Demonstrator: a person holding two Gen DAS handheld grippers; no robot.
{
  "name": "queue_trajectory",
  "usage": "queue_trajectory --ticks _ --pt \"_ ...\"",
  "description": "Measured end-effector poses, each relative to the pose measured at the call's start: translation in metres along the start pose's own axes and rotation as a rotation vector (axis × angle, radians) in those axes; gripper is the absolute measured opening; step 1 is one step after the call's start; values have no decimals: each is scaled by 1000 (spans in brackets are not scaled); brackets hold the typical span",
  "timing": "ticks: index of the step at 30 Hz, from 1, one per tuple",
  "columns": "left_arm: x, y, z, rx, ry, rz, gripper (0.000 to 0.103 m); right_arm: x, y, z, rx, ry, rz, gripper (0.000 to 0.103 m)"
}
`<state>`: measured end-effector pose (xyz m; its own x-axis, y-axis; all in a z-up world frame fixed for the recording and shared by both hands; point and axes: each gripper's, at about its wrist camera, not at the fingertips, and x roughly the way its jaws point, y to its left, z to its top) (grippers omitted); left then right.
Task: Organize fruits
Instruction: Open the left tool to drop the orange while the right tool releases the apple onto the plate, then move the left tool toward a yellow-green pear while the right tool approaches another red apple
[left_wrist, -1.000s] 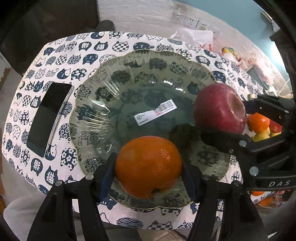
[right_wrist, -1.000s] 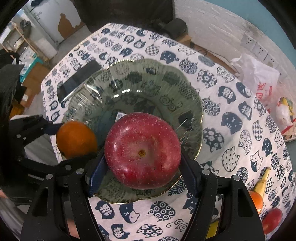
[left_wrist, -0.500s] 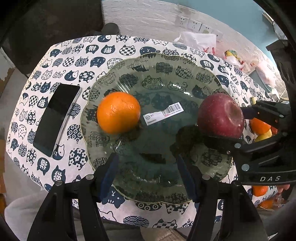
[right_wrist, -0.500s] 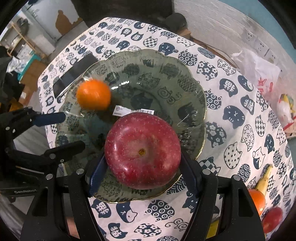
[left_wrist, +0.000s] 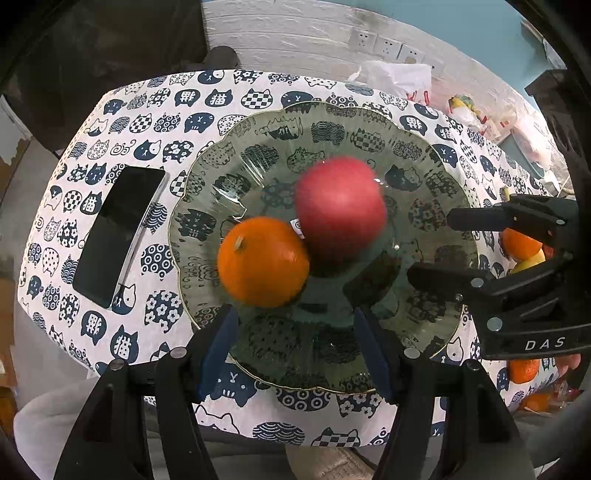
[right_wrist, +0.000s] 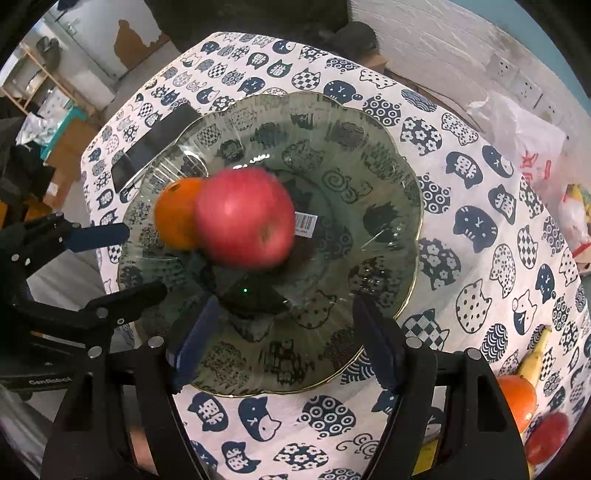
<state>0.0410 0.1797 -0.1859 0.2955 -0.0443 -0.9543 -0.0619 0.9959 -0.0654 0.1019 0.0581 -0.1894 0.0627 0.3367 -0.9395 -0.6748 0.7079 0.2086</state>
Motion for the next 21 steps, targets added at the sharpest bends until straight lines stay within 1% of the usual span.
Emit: queue_trajectory --ticks 2,7,17,21 --pt "0 0 0 2 -2 3 70 -1 1 -1 1 -1 4 74" --pt "-2 -3 0 10 -4 11 70 -4 2 -3 -2 -12 0 75" --pt "-8 -10 0 23 -14 23 70 -17 -2 -6 20 -45 24 76" --pt "-15 -15 1 22 -27 24 71 -40 -12 -9 49 -98 22 77"
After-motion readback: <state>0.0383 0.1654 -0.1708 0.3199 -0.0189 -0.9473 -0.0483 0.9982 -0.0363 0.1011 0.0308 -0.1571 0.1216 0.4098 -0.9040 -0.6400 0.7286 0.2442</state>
